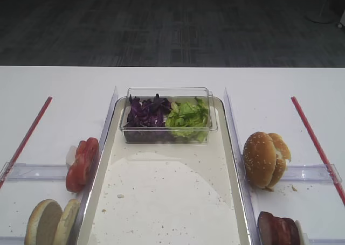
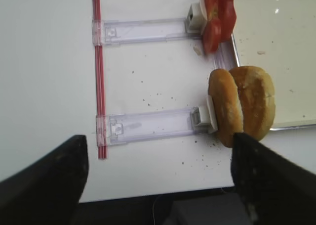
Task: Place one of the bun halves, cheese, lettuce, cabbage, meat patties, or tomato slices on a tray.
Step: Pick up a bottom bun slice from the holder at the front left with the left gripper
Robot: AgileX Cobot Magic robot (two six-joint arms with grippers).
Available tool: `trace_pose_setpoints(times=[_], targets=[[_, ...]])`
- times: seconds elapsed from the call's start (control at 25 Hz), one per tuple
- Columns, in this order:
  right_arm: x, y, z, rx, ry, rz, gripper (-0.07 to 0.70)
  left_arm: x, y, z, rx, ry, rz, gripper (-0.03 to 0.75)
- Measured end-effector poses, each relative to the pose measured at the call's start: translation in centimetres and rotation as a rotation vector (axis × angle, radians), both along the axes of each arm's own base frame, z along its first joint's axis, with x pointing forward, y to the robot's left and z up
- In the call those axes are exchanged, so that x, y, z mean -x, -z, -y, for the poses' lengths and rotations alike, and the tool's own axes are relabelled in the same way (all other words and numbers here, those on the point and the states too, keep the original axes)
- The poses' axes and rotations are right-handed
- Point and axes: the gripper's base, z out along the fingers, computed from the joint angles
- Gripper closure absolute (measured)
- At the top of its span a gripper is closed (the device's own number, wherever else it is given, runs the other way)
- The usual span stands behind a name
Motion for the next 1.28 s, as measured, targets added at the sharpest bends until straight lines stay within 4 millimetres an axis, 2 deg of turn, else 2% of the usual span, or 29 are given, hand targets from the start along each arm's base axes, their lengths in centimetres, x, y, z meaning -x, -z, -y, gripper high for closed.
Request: trace_pose_setpoints(times=[0.36,0.52,0.68,0.88,1.28], targets=[[0.0,0.0,0.0,0.0,0.0,0.0,-0.06,-6.0,-1.3,0.1,-0.003,0.005,-0.27,0.171],[0.0,0.0,0.0,0.0,0.0,0.0,-0.06,-8.7,-0.6,0.2,-0.005,0.006,-0.385,0.171],[0.0,0.0,0.0,0.0,0.0,0.0,-0.06,-10.7,1.0,0.2,-0.004,0.001,-0.493,0.19],[0.0,0.0,0.0,-0.004,0.002,0.0,-0.06,-12.1,2.6,0.3,-0.006,0.0,-0.585,0.218],[0.0,0.0,0.0,-0.004,0.002,0.0,-0.06,-12.2,2.8,0.5,0.025,0.004,-0.592,0.223]])
